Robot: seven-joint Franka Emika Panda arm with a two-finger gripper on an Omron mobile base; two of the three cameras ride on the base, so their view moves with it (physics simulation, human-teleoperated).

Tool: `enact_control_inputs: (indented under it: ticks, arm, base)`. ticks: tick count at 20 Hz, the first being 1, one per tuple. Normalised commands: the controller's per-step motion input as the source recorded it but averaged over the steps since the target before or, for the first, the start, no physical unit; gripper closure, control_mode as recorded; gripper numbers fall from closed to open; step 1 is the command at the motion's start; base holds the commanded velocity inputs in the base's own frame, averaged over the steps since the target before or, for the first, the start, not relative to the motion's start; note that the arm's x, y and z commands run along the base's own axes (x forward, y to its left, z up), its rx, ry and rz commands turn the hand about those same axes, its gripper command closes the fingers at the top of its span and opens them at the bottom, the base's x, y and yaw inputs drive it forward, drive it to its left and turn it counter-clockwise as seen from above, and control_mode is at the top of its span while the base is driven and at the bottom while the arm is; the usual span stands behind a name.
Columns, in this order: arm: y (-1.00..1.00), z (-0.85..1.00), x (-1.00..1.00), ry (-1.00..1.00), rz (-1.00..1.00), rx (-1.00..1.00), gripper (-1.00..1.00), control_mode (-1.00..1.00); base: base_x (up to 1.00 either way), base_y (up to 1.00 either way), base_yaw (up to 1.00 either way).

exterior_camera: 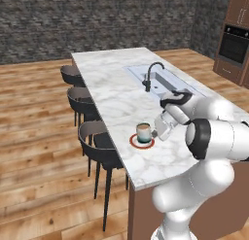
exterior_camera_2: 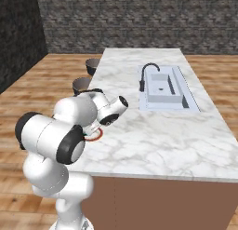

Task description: Pick the cup of tea, navigate to the dining table, and place it on the saucer.

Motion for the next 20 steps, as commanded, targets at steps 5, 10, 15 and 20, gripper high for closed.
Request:
enact_control_inputs:
  ticks: [5, 10, 15, 20]
  arm:
    - [0.0, -0.38, 0.08, 0.01, 0.0, 0.0, 1.0, -1.0]
    - [0.0, -0.03, 0.17, 0.0, 0.0, 0.01, 1.0, -1.0]
    - [0.0, 0.0, 0.19, 0.0, 0.0, 0.02, 1.0, -1.0]
    - [0.0, -0.1, 0.09, 0.0, 0.0, 0.0, 1.0, -1.0]
  base:
    - [0.0, 0.0, 0.0]
    - [0.0, 0.0, 0.0]
    - [0.0, 0.0, 0.0]
    - [0.0, 0.0, 0.0]
